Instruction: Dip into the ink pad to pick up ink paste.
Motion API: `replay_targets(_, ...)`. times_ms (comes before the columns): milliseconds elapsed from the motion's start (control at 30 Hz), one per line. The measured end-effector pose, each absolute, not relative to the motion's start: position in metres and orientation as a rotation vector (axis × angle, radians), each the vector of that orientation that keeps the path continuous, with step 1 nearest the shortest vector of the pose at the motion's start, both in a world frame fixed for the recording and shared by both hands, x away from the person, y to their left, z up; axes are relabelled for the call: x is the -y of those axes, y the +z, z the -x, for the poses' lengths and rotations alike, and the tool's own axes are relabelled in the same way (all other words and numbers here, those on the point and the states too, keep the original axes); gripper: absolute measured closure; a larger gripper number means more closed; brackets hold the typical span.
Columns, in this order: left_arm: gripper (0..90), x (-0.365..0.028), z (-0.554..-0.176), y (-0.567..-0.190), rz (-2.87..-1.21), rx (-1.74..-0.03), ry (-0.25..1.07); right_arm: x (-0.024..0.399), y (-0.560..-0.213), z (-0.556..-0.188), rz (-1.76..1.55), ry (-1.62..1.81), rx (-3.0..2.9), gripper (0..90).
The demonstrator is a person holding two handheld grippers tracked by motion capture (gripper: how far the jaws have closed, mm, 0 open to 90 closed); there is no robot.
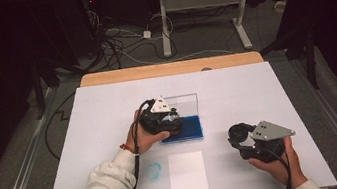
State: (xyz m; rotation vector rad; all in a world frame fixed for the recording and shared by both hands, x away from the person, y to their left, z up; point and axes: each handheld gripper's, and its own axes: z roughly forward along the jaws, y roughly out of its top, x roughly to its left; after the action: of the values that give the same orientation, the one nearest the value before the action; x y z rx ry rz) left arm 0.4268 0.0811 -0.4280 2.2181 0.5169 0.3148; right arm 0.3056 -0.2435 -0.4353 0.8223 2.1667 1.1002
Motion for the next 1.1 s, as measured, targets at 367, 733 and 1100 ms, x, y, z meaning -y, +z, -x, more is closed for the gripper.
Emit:
replay_targets(367, 55.0, -0.082, -0.426, -0.439, -2.231, -0.524, 0.302, 0.243, -0.438, -0.305, -0.818, 1.069, -2.19, 38.7)
replay_targets(733, 54.8, -0.084, -0.417, -0.439, -2.288, -0.518, 0.337, 0.244, -0.44, -0.305, -0.826, 1.053, -2.194, 38.6)
replay_targets(1100, 54.8, -0.083, -0.417, -0.438, -2.302, -0.537, 0.331, 0.243, -0.44, -0.304, -0.829, 1.056, -2.196, 38.6)
